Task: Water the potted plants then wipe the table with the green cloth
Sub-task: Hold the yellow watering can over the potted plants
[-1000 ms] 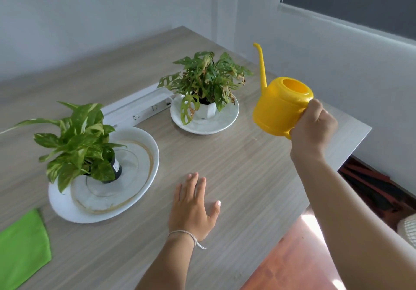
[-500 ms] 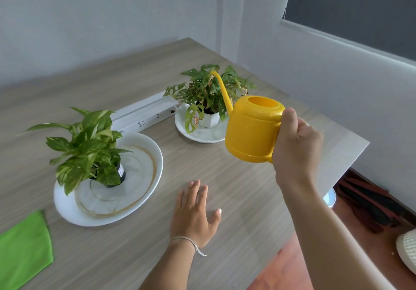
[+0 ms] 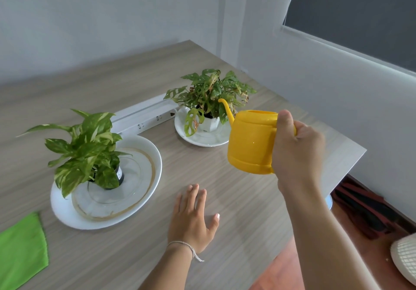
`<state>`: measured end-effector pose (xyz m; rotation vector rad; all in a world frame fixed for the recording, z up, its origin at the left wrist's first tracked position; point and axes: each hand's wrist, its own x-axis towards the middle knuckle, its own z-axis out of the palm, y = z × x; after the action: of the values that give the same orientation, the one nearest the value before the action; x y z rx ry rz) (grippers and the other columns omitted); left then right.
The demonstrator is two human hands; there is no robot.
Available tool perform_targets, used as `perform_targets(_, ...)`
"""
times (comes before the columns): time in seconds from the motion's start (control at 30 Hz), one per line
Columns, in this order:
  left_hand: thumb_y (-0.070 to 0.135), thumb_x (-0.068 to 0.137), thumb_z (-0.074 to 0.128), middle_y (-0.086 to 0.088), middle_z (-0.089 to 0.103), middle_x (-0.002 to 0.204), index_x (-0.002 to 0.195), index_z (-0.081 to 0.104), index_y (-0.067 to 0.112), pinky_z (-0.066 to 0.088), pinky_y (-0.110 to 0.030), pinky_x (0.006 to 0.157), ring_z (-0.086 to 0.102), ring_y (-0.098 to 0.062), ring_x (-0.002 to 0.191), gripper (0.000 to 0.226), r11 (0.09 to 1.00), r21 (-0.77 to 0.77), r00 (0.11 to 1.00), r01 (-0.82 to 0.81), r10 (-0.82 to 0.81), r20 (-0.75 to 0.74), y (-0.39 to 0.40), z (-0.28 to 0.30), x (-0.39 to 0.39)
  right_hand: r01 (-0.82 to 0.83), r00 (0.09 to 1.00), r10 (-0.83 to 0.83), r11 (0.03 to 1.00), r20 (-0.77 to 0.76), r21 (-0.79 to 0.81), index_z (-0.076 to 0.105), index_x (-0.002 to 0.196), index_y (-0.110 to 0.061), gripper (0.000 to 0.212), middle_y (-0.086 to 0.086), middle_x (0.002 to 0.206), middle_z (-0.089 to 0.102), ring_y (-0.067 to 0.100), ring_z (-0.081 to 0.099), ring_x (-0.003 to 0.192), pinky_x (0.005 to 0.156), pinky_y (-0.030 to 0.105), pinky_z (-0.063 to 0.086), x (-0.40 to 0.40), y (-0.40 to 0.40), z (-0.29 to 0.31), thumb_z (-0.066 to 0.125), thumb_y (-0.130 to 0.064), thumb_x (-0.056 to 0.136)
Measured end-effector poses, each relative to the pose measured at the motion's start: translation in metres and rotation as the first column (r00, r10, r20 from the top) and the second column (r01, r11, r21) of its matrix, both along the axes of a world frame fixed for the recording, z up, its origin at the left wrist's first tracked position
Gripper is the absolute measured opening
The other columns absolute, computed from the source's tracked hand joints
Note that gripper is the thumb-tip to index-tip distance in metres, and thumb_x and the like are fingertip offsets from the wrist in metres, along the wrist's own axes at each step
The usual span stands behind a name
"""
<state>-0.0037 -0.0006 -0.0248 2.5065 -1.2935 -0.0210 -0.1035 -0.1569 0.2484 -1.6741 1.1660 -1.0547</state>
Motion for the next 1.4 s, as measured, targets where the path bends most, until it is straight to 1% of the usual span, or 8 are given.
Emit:
perform_targets(0.17, 0.063, 0.09, 0.047, -0.011, 0.042, 0.157, 0.145, 0.049, 0.013, 0.025, -0.053, 0.121, 0.034, -0.032, 0.149, 0.075, 1.0, -0.005, 1.0, 0.004, -0.004, 0.002, -0.002, 0.002, 0.0, -0.014, 1.0, 0.014, 1.0, 0.013, -0.006, 0.022, 0.055, -0.021, 0.059, -0.01, 0.037, 0.02, 0.01, 0.021, 0.04, 0.05, 0.028, 0.02, 0.005, 0.001, 0.007, 0.046, -0.041, 0.105)
perform_targets(0.3, 0.064, 0.09, 0.046, -0.011, 0.041, 0.157, 0.146, 0.048, 0.013, 0.02, -0.051, 0.122, 0.033, -0.032, 0.149, 0.075, 1.0, -0.005, 1.0, 0.001, -0.001, 0.01, 0.0, 0.0, 0.0, -0.019, 0.999, 0.021, 0.999, 0.037, -0.038, 0.02, 0.055, -0.021, 0.059, -0.01, 0.037, 0.019, 0.01, 0.022, 0.038, 0.04, 0.021, 0.017, 0.008, 0.002, 0.01, 0.047, -0.038, 0.105)
perform_targets(0.4, 0.064, 0.09, 0.046, -0.012, 0.04, 0.158, 0.146, 0.048, 0.013, 0.023, -0.052, 0.122, 0.032, -0.032, 0.15, 0.076, 1.0, -0.009, 1.0, 0.001, -0.001, 0.006, -0.001, 0.002, 0.0, -0.013, 0.999, 0.014, 0.999, 0.035, -0.029, 0.019, 0.057, -0.022, 0.058, -0.01, 0.039, 0.018, 0.01, 0.019, 0.041, 0.044, 0.026, 0.018, 0.011, 0.002, 0.011, 0.048, -0.039, 0.104)
perform_targets(0.57, 0.063, 0.089, 0.046, -0.012, 0.042, 0.157, 0.145, 0.049, 0.013, 0.026, -0.054, 0.122, 0.033, -0.032, 0.149, 0.076, 1.0, -0.013, 1.0, -0.01, 0.01, -0.002, -0.001, 0.004, -0.002, -0.02, 0.999, 0.021, 1.0, 0.045, -0.024, 0.018, 0.056, -0.023, 0.059, -0.011, 0.04, 0.016, 0.01, 0.019, 0.04, 0.04, 0.022, 0.016, 0.012, 0.007, 0.014, 0.051, -0.039, 0.102)
perform_targets(0.93, 0.063, 0.09, 0.045, -0.012, 0.041, 0.158, 0.146, 0.048, 0.013, 0.024, -0.053, 0.122, 0.033, -0.031, 0.15, 0.076, 1.0, -0.019, 1.0, -0.011, 0.011, -0.006, -0.001, 0.003, -0.002, 0.001, 0.997, 0.001, 1.0, 0.081, -0.017, 0.018, 0.056, -0.022, 0.058, -0.011, 0.039, 0.016, 0.009, 0.017, 0.04, 0.039, 0.02, 0.015, 0.009, 0.008, 0.011, 0.051, -0.036, 0.103)
perform_targets(1.07, 0.063, 0.089, 0.045, -0.011, 0.04, 0.158, 0.146, 0.048, 0.013, 0.023, -0.052, 0.123, 0.032, -0.031, 0.15, 0.076, 1.0, -0.019, 1.0, -0.012, 0.012, -0.008, -0.002, 0.003, -0.002, 0.009, 0.996, -0.006, 0.999, 0.087, -0.037, 0.019, 0.055, -0.022, 0.059, -0.01, 0.039, 0.018, 0.009, 0.018, 0.042, 0.047, 0.026, 0.018, 0.013, 0.004, 0.014, 0.051, -0.039, 0.103)
perform_targets(1.27, 0.063, 0.089, 0.046, -0.012, 0.041, 0.157, 0.146, 0.049, 0.013, 0.024, -0.052, 0.123, 0.033, -0.031, 0.149, 0.076, 1.0, -0.015, 1.0, -0.013, 0.013, -0.006, -0.002, 0.005, -0.003, 0.016, 0.994, -0.009, 0.998, 0.109, -0.064, 0.02, 0.056, -0.022, 0.058, -0.01, 0.038, 0.017, 0.009, 0.019, 0.041, 0.04, 0.022, 0.016, 0.016, 0.0, 0.018, 0.05, -0.037, 0.103)
perform_targets(1.4, 0.063, 0.089, 0.046, -0.012, 0.041, 0.157, 0.146, 0.049, 0.013, 0.023, -0.052, 0.123, 0.033, -0.031, 0.149, 0.076, 1.0, -0.013, 1.0, -0.013, 0.013, -0.004, -0.001, 0.004, -0.002, 0.023, 0.993, -0.015, 0.997, 0.114, -0.073, 0.02, 0.056, -0.022, 0.058, -0.01, 0.039, 0.016, 0.01, 0.018, 0.041, 0.042, 0.025, 0.016, 0.016, -0.004, 0.022, 0.051, -0.036, 0.103)
